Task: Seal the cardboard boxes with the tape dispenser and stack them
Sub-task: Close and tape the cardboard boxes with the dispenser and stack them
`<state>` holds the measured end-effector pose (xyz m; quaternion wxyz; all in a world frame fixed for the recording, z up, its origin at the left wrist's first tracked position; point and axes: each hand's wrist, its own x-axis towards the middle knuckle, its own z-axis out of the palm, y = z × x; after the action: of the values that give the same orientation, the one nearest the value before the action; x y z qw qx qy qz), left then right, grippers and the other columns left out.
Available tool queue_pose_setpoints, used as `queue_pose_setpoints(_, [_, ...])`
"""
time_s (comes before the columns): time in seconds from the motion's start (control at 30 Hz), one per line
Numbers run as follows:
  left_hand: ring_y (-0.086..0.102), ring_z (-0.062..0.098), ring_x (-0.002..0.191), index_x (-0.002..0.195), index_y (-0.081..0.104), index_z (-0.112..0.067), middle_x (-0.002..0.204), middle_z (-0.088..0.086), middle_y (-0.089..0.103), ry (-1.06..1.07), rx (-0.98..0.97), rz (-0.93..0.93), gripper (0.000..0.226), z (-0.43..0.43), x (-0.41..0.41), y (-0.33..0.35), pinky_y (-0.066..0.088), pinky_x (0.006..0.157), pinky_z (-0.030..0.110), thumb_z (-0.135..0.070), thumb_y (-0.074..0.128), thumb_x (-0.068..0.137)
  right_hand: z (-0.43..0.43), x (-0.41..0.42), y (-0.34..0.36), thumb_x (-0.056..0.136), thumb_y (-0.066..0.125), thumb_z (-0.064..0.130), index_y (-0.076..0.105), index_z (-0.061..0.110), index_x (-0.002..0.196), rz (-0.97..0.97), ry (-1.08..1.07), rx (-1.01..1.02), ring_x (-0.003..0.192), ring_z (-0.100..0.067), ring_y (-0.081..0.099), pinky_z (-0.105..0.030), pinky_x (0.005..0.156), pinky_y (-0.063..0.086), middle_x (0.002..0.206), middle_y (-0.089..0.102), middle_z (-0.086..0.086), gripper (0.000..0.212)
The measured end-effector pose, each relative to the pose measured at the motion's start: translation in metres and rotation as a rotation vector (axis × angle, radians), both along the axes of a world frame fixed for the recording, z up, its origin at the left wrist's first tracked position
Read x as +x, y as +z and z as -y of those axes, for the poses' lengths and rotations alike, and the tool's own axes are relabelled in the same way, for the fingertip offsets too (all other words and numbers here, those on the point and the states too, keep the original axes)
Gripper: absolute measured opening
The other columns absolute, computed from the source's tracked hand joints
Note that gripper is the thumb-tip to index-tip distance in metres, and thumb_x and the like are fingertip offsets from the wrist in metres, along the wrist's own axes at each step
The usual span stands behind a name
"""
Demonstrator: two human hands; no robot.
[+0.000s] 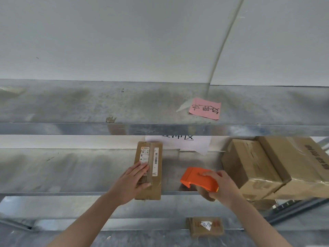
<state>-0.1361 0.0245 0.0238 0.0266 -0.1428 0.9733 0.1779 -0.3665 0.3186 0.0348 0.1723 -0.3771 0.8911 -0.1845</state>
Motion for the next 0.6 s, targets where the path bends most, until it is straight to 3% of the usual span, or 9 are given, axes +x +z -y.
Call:
queue_pose_setpoints(0.1, [0.0,0.004,0.146,0.151,0.017,-0.029,0.155,-0.021,0.009,0.045,0.034,-0.013,0.106,-0.004,-0.003,0.005,0.002,0.118,0.027,-0.085,-0.016,0.068,0.0,0.004,0.027,0.06,0.075,0.014,0.041,0.062,0.119,-0.035,0.006,-0.111,0.096,-0.014,0.053,-0.016,0.083,0.04,0.113,0.042,0.004,0.084])
queue_pose_setpoints(0.2, [0.019,0.006,0.142,0.146,0.034,-0.027,0.151,-0.015,0.03,0.099,0.123,-0.084,0.109,-0.005,-0.007,0.013,0.013,0.12,0.03,-0.083,-0.019,0.069,0.01,0.016,0.061,0.059,0.076,0.016,0.044,0.065,0.118,-0.075,0.071,-0.22,0.094,-0.011,0.055,-0.005,0.083,0.036,0.111,0.045,0.005,0.084])
queue_pose_setpoints(0.27, [0.038,0.002,0.125,0.133,0.051,-0.025,0.134,-0.012,0.047,0.229,0.287,-0.232,0.081,-0.011,-0.01,0.027,0.027,0.113,0.023,-0.072,0.004,0.087,0.021,0.026,0.085,0.061,0.077,0.019,0.045,0.065,0.121,-0.091,0.132,-0.282,0.098,-0.006,0.055,-0.005,0.086,0.037,0.112,0.047,0.007,0.082])
queue_pose_setpoints(0.33, [0.049,-0.004,0.105,0.116,0.06,-0.028,0.117,-0.01,0.057,0.361,0.502,-0.36,0.041,-0.018,-0.012,0.045,0.036,0.096,0.01,-0.046,0.027,0.1,0.034,0.038,0.107,0.065,0.079,0.021,0.046,0.063,0.122,-0.079,0.181,-0.329,0.102,-0.002,0.052,-0.007,0.086,0.039,0.115,0.046,0.011,0.078])
queue_pose_setpoints(0.37, [0.054,-0.003,0.101,0.109,0.063,-0.03,0.112,-0.01,0.061,0.398,0.617,-0.398,0.035,-0.019,-0.012,0.053,0.039,0.091,0.01,-0.042,0.031,0.101,0.041,0.044,0.115,0.066,0.08,0.02,0.047,0.062,0.122,-0.068,0.201,-0.355,0.104,-0.001,0.051,-0.009,0.086,0.041,0.117,0.046,0.012,0.077])
queue_pose_setpoints(0.47, [0.062,0.007,0.103,0.103,0.065,-0.035,0.108,-0.006,0.069,0.451,0.903,-0.365,0.038,-0.016,-0.011,0.057,0.046,0.096,0.03,-0.057,0.036,0.095,0.061,0.056,0.129,0.066,0.081,0.021,0.048,0.06,0.123,-0.056,0.25,-0.423,0.109,-0.004,0.051,-0.017,0.089,0.046,0.121,0.046,0.012,0.076])
queue_pose_setpoints(0.53, [0.061,0.017,0.108,0.104,0.065,-0.031,0.109,-0.001,0.068,0.498,1.031,-0.329,0.055,-0.012,-0.008,0.052,0.045,0.101,0.04,-0.075,0.048,0.077,0.072,0.063,0.132,0.068,0.082,0.024,0.047,0.06,0.125,-0.055,0.282,-0.429,0.112,-0.003,0.048,-0.018,0.091,0.046,0.123,0.045,0.012,0.075])
queue_pose_setpoints(0.6, [0.063,0.023,0.107,0.107,0.067,-0.015,0.107,0.005,0.069,0.531,1.129,-0.352,0.077,-0.009,-0.004,0.052,0.049,0.093,0.031,-0.076,0.063,0.06,0.082,0.068,0.132,0.069,0.082,0.024,0.046,0.062,0.123,-0.065,0.311,-0.444,0.112,0.0,0.046,-0.015,0.091,0.044,0.123,0.046,0.012,0.075])
